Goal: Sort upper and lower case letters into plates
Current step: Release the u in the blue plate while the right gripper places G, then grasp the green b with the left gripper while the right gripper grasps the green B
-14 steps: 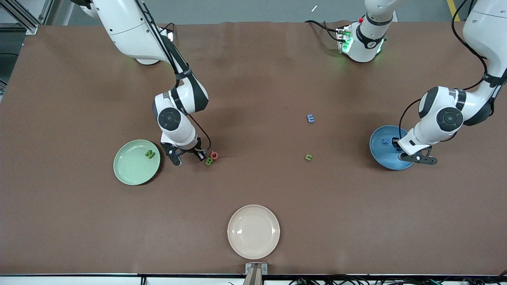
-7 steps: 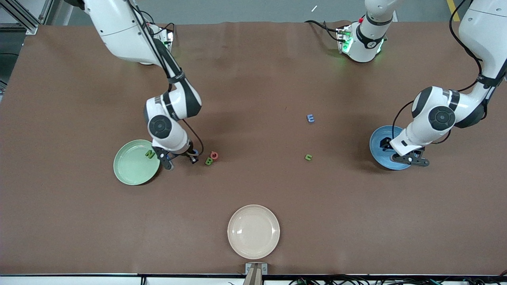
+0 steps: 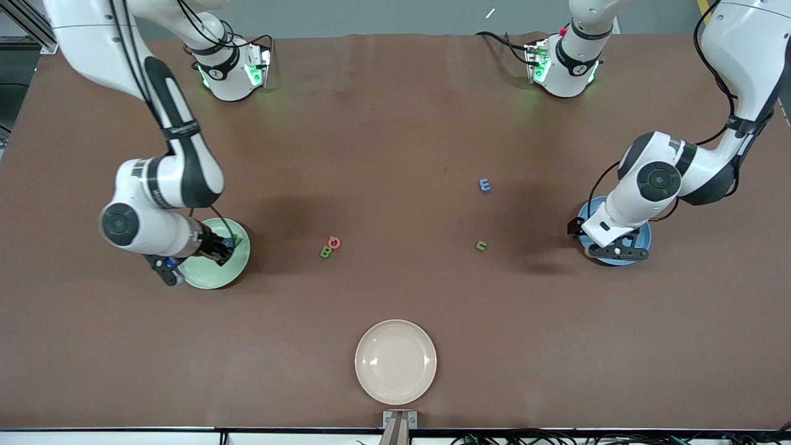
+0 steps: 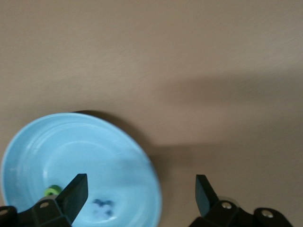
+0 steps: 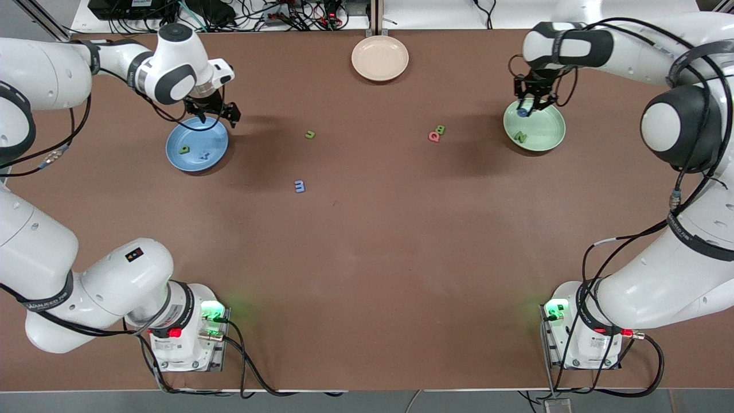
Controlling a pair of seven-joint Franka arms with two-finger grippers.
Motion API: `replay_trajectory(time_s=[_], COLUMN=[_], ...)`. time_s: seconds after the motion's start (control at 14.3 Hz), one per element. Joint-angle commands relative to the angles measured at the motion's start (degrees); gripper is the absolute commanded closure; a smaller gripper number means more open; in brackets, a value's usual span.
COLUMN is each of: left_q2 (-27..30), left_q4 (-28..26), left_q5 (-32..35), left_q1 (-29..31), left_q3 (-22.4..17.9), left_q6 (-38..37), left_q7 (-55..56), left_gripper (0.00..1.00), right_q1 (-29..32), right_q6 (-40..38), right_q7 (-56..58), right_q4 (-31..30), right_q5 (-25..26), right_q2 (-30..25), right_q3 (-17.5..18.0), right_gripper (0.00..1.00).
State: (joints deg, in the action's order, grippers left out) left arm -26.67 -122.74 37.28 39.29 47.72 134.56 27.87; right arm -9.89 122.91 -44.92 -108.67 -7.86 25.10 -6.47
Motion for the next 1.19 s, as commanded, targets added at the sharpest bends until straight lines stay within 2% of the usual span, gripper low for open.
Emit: replay_trajectory(time_s=[0.0, 0.21, 0.63, 0.84, 0.91, 0.98, 1.05, 1.12], left_q2=[-2.24, -4.79, -11.20, -13.14, -13.93, -14.46, -14.98, -15.77], left_q4=[2.50, 4.87, 11.98, 15.76, 16.90, 17.96, 19.01, 19.98], left_q5=[0.43, 0.51, 0.43, 0.34, 0.34, 0.25, 0.16, 0.16], left_q1=[-3.42, -7.37, -17.03, -25.11, -27.92, -30.39, -32.41, -33.56], left_q3=[0.44, 0.44, -0.78, -5.95, -7.89, -9.56, -10.88, -11.24], left_q6=[-1.23, -1.23, -1.40, -1.40, -1.40, -1.40, -1.40, -1.40], left_q7=[7.09, 13.94, 23.97, 27.41, 28.11, 29.07, 29.69, 29.70], left_gripper=[0.00, 0.00, 0.00, 0.00, 0.00, 0.00, 0.00, 0.00], right_q1=[2.51, 5.05, 5.76, 5.67, 5.67, 5.76, 5.76, 5.67], right_q6=[1.54, 1.98, 2.42, 2.51, 2.25, 1.99, 1.90, 1.81], right_q7=[2.73, 2.73, 2.73, 2.64, 2.73, 2.82, 2.91, 3.08], right_q4=[-2.24, -2.51, -2.51, -2.60, -2.60, -2.51, -2.51, -2.51], right_q5=[0.65, 0.65, 0.65, 0.65, 0.65, 0.65, 0.74, 0.74], right_q2=[-0.41, 0.64, 4.25, 5.13, 5.22, 5.22, 5.22, 5.05], right_q3=[1.19, 1.28, 1.28, 1.28, 1.28, 1.28, 1.28, 1.19], right_gripper=[0.98, 0.97, 0.97, 0.94, 0.88, 0.62, 0.21, 0.00])
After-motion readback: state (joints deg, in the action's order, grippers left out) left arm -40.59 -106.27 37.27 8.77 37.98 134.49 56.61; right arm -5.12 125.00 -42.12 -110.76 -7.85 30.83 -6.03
